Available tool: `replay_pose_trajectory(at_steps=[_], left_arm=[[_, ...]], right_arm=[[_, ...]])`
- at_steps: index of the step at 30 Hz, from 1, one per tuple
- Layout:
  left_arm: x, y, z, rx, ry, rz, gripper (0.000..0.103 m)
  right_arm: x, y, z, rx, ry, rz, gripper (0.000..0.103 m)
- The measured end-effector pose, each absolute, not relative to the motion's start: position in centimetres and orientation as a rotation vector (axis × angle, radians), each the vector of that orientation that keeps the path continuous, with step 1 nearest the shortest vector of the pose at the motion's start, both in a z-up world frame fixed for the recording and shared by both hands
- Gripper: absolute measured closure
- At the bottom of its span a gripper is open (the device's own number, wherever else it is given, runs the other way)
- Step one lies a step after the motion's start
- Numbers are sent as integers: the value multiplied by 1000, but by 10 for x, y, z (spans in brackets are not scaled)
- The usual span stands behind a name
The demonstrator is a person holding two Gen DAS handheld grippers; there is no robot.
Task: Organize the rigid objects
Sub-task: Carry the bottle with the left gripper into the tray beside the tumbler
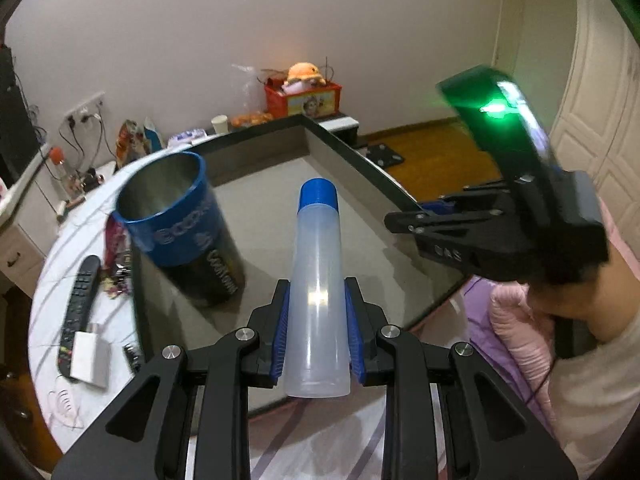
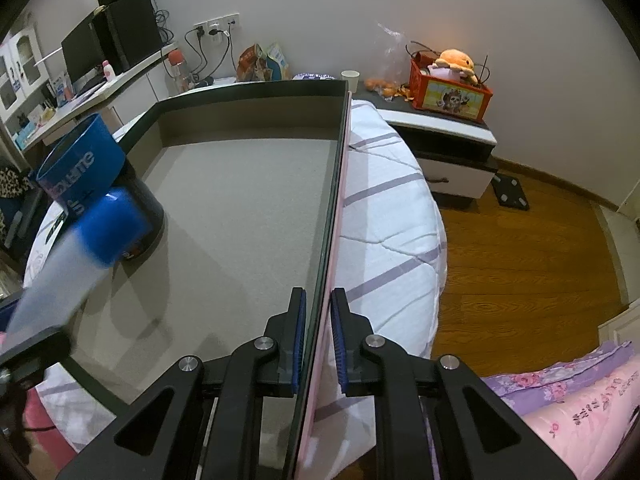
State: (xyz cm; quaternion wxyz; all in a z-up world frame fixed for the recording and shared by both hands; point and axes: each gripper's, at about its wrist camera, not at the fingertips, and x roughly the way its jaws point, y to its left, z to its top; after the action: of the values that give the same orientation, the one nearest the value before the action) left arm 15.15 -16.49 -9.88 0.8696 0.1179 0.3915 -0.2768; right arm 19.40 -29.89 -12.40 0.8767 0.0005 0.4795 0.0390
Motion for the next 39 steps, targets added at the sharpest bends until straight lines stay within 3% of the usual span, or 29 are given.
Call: replay_pose_trajectory(at_steps=[20, 22, 24, 25, 30, 39], left_arm=[[195, -190, -139, 255, 931, -550, 76], [194, -190, -137, 249, 913, -536, 67], [191, -186, -134, 243, 904, -530, 34], [188, -183, -132, 242, 891, -529, 30], [177, -165, -123, 210, 852, -495, 18], [131, -113, -94, 166, 739, -491, 10]], right_arm=[[190, -301, -122, 27, 998, 96, 89], [190, -302, -123, 32, 999, 98, 89], [191, -302, -123, 29, 999, 97, 89], [191, -303, -123, 29, 1000, 96, 89], [191, -303, -123, 30, 1001, 95, 90], [192, -303, -127, 28, 1018, 83, 90]])
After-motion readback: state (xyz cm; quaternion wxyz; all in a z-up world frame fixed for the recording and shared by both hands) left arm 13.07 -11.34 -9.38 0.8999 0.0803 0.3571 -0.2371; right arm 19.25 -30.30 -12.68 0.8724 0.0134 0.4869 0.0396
